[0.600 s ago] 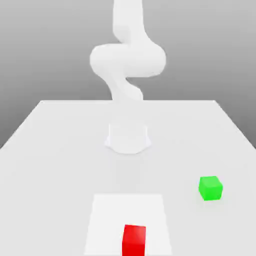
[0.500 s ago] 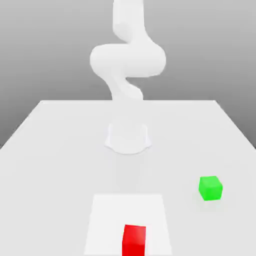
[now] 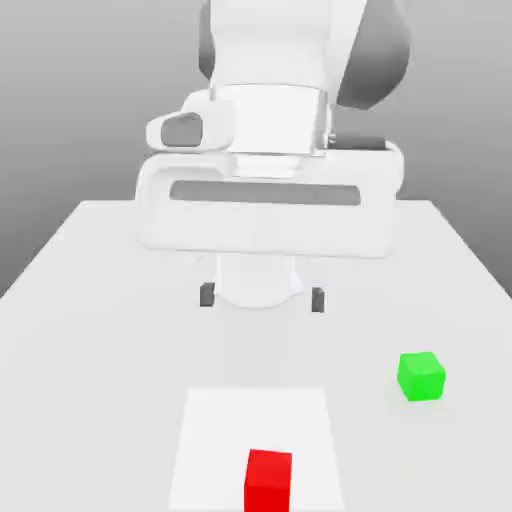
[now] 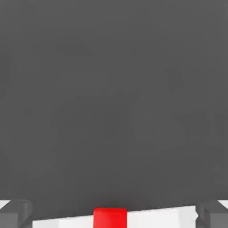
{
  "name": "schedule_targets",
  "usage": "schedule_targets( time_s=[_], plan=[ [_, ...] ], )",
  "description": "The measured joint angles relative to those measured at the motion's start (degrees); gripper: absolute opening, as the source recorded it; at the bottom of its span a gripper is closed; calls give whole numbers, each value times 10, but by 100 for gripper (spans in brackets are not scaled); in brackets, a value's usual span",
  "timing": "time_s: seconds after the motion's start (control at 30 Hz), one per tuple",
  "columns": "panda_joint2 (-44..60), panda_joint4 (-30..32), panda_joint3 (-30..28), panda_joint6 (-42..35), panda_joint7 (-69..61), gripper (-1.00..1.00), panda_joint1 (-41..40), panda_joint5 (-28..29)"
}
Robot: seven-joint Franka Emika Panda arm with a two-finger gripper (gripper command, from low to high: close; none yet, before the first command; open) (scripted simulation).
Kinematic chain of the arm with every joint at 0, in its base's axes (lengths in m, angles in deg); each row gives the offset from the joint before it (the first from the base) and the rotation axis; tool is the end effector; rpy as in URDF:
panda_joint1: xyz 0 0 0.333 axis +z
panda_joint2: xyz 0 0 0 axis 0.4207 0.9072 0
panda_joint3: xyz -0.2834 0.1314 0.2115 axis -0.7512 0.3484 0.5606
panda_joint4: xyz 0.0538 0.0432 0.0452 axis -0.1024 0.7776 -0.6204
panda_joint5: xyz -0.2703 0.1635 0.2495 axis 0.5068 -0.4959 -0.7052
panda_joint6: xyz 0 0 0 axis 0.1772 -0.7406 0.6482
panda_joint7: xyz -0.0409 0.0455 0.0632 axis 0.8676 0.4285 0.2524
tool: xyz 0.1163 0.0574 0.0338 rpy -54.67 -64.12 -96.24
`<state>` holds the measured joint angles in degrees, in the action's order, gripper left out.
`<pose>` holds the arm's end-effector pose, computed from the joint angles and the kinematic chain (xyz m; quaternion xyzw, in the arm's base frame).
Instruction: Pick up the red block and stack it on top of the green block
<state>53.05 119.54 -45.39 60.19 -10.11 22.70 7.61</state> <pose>0.5145 0.0087 0.3807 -0.8990 0.4245 -0.1020 0.0352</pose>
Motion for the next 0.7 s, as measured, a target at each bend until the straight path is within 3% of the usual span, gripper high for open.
schedule_targets(
  time_s=[0.37, 0.4, 0.7],
  plan=[
    [228, 12, -3, 117, 22, 0, 7, 1],
    [248, 9, -5, 134, 24, -100, 8, 4],
    [223, 13, -2, 113, 23, -100, 5, 1]
  ],
)
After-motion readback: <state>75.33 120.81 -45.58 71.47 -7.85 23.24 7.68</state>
